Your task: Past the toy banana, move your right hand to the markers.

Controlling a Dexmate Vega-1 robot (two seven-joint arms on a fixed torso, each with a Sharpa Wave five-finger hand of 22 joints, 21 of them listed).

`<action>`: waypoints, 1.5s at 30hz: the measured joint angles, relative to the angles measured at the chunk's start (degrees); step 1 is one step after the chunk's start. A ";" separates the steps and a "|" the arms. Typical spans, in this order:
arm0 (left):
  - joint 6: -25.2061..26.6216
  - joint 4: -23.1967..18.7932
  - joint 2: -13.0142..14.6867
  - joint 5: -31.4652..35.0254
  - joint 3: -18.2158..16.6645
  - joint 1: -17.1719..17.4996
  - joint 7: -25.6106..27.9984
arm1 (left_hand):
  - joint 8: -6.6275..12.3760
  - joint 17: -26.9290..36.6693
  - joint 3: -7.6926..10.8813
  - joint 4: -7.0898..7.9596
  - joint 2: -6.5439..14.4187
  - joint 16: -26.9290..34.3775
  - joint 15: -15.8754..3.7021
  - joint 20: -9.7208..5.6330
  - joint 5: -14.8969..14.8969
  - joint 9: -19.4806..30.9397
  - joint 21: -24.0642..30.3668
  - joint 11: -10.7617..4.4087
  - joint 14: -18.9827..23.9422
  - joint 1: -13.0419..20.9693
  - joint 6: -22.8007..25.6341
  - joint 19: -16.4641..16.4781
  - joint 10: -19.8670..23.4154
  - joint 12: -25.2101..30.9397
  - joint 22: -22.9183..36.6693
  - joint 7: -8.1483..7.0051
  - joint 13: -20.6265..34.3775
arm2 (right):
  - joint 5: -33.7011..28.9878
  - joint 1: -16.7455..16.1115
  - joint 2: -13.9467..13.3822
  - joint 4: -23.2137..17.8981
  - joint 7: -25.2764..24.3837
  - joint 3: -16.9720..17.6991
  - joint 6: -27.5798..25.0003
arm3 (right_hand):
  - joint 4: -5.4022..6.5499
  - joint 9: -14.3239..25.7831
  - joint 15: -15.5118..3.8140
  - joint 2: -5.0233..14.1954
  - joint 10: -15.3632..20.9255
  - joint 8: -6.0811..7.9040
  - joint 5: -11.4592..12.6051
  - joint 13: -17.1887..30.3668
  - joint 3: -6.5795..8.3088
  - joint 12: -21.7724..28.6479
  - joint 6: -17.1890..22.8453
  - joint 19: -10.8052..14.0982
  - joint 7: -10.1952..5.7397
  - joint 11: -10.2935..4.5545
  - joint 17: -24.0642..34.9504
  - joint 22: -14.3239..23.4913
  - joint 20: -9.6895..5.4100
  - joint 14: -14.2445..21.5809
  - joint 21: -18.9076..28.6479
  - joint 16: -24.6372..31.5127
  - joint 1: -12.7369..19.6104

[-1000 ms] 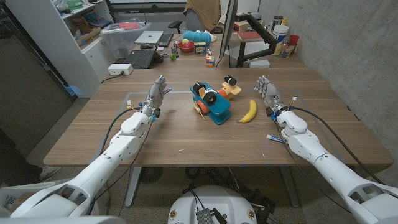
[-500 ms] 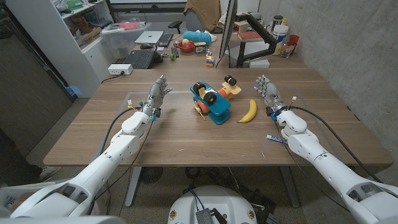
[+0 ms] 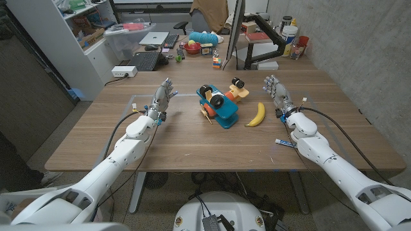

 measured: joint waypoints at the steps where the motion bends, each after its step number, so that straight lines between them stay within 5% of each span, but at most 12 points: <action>1: -0.02 0.06 0.00 0.00 0.00 -0.04 0.00 | 0.00 0.00 0.00 0.00 0.00 0.00 0.00 0.00 0.00 0.00 0.00 0.00 0.00 0.00 0.00 0.00 0.00 0.00 0.00 0.00 0.00 | -0.34 0.14 0.00 0.34 -0.11 -0.04 0.48 | 0.00 0.10 0.20 0.00 -0.19 0.00 0.00 0.00 0.00 0.00 0.00 0.00 0.00 0.19 0.00 0.00 0.00 0.18 -0.09 0.00 0.00; 18: -0.15 0.99 -0.07 -0.07 0.14 -0.60 -0.80 | 0.00 0.00 0.45 0.03 -0.04 0.00 0.00 0.00 0.00 -0.01 -0.45 0.01 0.00 -0.41 0.01 0.00 0.01 0.00 -0.14 0.00 0.00 | -5.10 0.70 -1.20 2.19 -1.53 -0.10 6.49 | -0.70 0.26 -0.27 0.39 -0.19 0.00 0.00 0.27 0.23 0.00 0.62 0.54 -0.62 0.18 -0.27 -0.01 -0.09 0.58 -0.09 0.00 1.12; 45: 0.05 0.99 0.19 -0.16 0.31 -0.66 -1.28 | -0.01 -0.01 0.47 0.00 -0.22 0.00 0.00 0.00 -0.01 -0.02 -0.89 0.02 0.00 -0.67 0.01 0.00 0.01 -0.01 -0.13 0.00 -0.01 | -13.29 0.18 -3.69 2.82 -5.46 1.53 17.81 | -1.57 0.10 -2.19 0.98 -0.09 -0.39 -0.44 0.11 0.78 -0.46 0.80 1.32 1.24 -0.36 -0.11 -0.01 -0.10 -0.14 -0.92 -0.50 2.33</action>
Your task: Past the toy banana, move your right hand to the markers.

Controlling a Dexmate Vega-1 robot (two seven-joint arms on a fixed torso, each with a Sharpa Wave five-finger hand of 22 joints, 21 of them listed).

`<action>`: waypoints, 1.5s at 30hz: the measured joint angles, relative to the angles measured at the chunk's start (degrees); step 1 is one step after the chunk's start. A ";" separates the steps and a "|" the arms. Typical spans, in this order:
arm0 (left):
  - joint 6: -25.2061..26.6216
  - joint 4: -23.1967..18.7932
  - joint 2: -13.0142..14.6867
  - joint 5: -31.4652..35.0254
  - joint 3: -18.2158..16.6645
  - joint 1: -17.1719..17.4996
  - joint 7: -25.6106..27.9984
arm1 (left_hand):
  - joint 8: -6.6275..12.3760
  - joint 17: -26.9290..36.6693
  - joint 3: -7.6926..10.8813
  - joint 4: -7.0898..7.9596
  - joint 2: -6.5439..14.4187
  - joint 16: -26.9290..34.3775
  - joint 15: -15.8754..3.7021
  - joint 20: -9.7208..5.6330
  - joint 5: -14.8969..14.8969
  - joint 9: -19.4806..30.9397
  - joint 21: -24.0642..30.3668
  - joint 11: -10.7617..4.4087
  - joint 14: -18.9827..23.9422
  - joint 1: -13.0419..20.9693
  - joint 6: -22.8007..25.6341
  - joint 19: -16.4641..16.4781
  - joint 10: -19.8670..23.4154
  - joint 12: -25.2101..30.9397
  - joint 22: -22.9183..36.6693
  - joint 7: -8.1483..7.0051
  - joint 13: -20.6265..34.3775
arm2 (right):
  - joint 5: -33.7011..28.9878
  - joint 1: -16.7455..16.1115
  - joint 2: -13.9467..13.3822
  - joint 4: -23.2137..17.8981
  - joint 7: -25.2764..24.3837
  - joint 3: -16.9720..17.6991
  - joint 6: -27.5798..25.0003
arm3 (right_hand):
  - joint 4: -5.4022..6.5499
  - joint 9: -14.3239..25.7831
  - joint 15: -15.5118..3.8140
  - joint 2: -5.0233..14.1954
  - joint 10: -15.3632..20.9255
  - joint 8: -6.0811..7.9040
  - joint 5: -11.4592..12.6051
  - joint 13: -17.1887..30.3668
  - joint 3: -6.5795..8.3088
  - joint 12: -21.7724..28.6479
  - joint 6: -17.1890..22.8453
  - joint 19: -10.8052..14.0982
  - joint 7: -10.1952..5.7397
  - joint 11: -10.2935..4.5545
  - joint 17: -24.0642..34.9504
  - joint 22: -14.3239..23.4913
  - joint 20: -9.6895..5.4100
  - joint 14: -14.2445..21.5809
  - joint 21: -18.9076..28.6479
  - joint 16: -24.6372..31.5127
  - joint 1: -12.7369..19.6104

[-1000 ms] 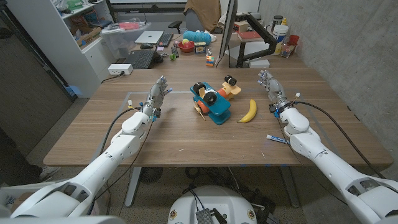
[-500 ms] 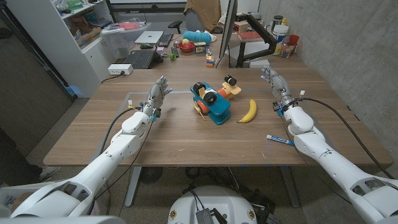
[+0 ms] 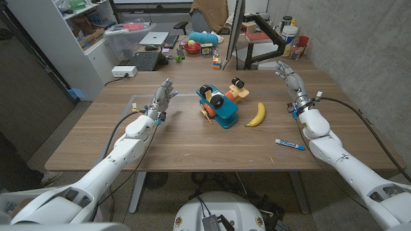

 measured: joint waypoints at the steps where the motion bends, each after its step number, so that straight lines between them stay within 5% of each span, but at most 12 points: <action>1: 0.00 0.03 0.00 0.00 0.01 -0.02 0.00 | 0.00 0.00 0.00 0.00 0.00 0.00 0.00 0.00 0.00 0.00 0.00 0.00 0.00 0.00 0.00 0.00 0.00 0.00 0.00 0.00 0.00 | -0.56 0.00 0.00 0.00 -0.27 0.00 0.92 | 0.00 0.00 0.00 0.00 0.00 0.00 0.00 0.00 0.00 0.00 0.00 0.00 0.00 0.00 0.00 0.00 0.00 0.00 0.00 0.00 0.00; 45: 0.23 2.47 -0.17 -0.06 0.25 -1.32 -1.75 | 0.00 0.00 0.56 0.08 -0.45 0.00 0.00 0.00 -0.02 0.00 -0.63 0.00 0.00 -1.07 0.00 0.00 0.00 0.00 0.01 0.00 0.00 | -14.68 -1.53 -5.94 5.25 -6.85 7.22 19.24 | 0.16 0.02 0.11 0.00 -0.72 -0.45 0.00 0.02 -0.64 -0.44 -0.72 -0.01 0.71 0.11 -0.01 0.00 0.00 -0.73 -0.84 0.00 0.00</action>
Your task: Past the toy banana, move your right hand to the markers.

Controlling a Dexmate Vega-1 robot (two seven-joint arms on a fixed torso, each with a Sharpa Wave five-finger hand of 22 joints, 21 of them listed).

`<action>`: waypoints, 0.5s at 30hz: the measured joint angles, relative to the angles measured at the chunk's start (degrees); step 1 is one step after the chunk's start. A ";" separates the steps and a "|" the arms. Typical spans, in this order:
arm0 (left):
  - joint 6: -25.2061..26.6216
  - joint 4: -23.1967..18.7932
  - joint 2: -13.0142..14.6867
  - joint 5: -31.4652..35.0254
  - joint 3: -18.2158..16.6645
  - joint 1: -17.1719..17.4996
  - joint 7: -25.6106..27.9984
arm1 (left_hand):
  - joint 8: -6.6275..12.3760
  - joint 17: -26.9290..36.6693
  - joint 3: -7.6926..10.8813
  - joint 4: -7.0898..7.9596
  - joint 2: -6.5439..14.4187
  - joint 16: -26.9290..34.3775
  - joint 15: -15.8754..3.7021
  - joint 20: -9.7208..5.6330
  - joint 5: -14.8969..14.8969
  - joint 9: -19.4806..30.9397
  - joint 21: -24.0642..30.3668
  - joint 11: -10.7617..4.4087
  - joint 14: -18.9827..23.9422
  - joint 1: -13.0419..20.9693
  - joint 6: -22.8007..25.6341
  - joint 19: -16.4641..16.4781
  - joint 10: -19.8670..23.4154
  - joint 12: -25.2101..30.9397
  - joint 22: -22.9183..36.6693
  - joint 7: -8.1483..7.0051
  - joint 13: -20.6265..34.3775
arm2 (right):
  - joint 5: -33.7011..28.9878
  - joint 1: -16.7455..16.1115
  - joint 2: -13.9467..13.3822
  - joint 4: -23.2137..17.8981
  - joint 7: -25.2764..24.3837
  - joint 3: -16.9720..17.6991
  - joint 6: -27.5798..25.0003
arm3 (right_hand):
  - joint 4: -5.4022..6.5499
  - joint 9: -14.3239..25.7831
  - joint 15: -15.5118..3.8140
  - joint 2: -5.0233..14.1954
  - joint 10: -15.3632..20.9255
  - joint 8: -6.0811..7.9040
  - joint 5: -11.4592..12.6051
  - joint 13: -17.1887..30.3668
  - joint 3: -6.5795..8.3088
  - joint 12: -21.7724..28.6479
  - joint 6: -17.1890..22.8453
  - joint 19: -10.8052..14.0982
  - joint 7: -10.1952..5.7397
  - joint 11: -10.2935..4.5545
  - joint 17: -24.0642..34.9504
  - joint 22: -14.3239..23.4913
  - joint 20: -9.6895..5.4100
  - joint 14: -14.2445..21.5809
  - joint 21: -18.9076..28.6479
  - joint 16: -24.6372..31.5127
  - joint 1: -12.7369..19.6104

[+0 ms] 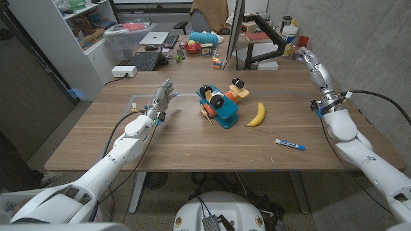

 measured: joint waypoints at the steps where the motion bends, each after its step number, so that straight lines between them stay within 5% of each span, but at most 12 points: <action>1: -0.16 0.14 -0.03 0.00 0.04 -0.10 -0.29 | 0.00 0.00 0.17 -0.17 0.00 0.00 0.00 0.00 0.00 0.00 0.00 0.00 0.00 0.00 0.00 0.00 0.00 0.00 0.00 0.00 0.00 | -0.35 -0.49 -0.44 -0.05 -0.19 0.84 0.32 | 0.00 0.00 0.00 0.00 0.00 0.00 0.00 0.00 0.00 0.00 0.00 0.00 0.00 0.00 0.00 0.00 0.00 0.00 0.00 0.00 0.00; 15: -0.68 1.69 -0.46 0.24 0.62 -1.41 -1.78 | 0.00 0.00 0.23 -0.23 0.00 0.00 0.00 0.00 0.00 0.00 -0.47 0.00 0.00 0.00 0.00 0.00 0.00 0.00 0.00 0.00 0.00 | -6.30 -3.14 -1.94 -0.85 -3.83 6.32 4.23 | 0.00 0.00 0.00 0.00 0.01 0.00 0.00 0.00 0.00 0.00 0.00 0.00 0.00 0.00 0.00 0.00 0.00 0.00 0.00 0.00 0.00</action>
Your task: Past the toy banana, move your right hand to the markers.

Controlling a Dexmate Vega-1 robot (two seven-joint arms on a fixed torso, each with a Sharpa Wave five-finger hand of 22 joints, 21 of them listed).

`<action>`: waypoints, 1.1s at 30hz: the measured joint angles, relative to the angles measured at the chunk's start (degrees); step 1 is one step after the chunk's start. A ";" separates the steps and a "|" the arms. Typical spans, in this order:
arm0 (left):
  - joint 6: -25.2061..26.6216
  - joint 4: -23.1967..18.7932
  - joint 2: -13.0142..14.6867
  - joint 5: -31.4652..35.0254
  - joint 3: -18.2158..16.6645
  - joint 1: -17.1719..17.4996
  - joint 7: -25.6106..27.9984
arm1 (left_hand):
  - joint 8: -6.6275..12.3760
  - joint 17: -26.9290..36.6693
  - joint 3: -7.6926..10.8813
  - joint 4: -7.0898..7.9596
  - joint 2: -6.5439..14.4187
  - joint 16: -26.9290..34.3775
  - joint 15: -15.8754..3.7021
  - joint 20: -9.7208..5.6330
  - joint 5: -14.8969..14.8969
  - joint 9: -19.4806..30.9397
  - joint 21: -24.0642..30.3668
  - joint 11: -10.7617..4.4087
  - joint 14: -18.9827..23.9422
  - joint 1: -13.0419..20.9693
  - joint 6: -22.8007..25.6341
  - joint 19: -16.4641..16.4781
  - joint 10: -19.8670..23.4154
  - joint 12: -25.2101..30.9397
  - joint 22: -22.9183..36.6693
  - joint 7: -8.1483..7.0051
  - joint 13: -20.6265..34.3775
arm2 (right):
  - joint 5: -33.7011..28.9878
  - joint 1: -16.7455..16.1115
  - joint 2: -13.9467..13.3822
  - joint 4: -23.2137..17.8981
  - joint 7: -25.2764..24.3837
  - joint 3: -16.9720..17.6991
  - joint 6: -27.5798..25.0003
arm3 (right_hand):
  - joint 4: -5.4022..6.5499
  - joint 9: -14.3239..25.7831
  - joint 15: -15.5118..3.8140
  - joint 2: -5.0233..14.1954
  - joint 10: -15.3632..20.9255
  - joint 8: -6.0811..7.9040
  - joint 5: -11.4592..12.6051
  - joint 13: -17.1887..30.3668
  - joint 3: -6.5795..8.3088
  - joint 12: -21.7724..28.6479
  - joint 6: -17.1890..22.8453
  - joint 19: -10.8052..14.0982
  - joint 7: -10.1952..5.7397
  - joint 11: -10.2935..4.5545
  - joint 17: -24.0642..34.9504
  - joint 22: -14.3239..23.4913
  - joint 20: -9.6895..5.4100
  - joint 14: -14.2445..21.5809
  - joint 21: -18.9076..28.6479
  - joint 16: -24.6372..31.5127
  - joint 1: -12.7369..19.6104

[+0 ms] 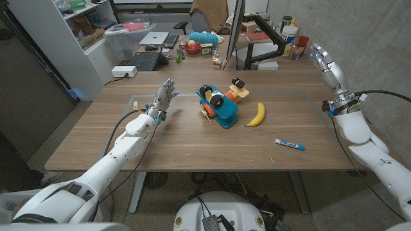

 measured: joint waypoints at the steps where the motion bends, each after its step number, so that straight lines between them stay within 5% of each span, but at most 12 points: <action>1: -0.01 0.07 -0.01 0.02 0.03 -0.04 -0.07 | 0.00 0.00 0.00 0.00 0.00 0.00 0.00 0.00 0.00 0.00 0.00 0.00 0.00 0.00 0.00 0.00 0.00 0.00 0.00 0.00 0.00 | -0.77 -0.36 -0.14 -0.23 -0.34 0.64 0.51 | 0.00 0.00 0.00 0.00 0.00 0.00 0.00 0.00 0.00 0.00 0.00 0.00 0.00 0.00 0.00 0.00 0.00 0.00 -0.21 0.00 0.00; 33: -0.45 2.41 -0.63 0.17 0.65 -1.72 -2.23 | 0.00 0.00 0.23 0.24 -0.22 0.00 0.00 0.00 0.00 0.00 -0.36 0.01 0.00 -0.22 0.00 0.00 0.01 0.00 0.00 0.00 0.00 | -11.89 -5.64 0.05 -3.85 -2.32 13.88 6.49 | -0.23 0.00 0.00 0.00 0.00 0.00 0.00 0.00 -0.23 0.00 0.22 0.00 -0.22 0.00 0.00 -0.13 0.00 0.00 -0.43 0.00 0.00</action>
